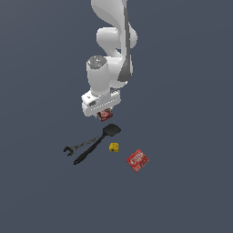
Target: Pick up a designated object from a clutter of objects.
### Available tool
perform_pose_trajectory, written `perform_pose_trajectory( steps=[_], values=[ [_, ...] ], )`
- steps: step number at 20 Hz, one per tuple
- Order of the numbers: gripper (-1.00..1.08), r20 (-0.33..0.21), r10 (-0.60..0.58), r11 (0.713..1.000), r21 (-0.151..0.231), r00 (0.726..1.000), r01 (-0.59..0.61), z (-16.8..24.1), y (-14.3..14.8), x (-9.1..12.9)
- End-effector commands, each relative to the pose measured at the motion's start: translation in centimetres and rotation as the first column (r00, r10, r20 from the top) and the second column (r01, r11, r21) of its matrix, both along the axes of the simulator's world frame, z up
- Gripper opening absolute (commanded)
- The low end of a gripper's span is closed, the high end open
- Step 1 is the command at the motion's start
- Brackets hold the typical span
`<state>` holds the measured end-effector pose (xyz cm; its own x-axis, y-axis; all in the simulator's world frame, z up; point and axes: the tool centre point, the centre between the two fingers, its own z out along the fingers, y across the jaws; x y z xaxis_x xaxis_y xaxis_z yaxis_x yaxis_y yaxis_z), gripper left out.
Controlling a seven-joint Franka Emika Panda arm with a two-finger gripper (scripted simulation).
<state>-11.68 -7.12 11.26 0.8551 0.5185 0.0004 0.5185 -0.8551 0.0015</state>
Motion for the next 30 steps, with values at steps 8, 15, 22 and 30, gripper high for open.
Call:
perform_pose_trajectory(
  steps=[8,15,22,30],
  values=[
    [-1.0,-0.001,0.0,1.0,-0.001,1.0,0.0,7.6,-0.7,3.1],
    [-1.0,-0.001,0.0,1.0,-0.001,1.0,0.0,13.6,-1.1,5.8],
    [-1.0,-0.001,0.002,1.0,0.0,1.0,-0.002,19.4,-1.6,8.5],
    [-1.0,-0.001,0.002,1.0,0.001,1.0,-0.002,23.4,-2.0,10.5]
  ],
)
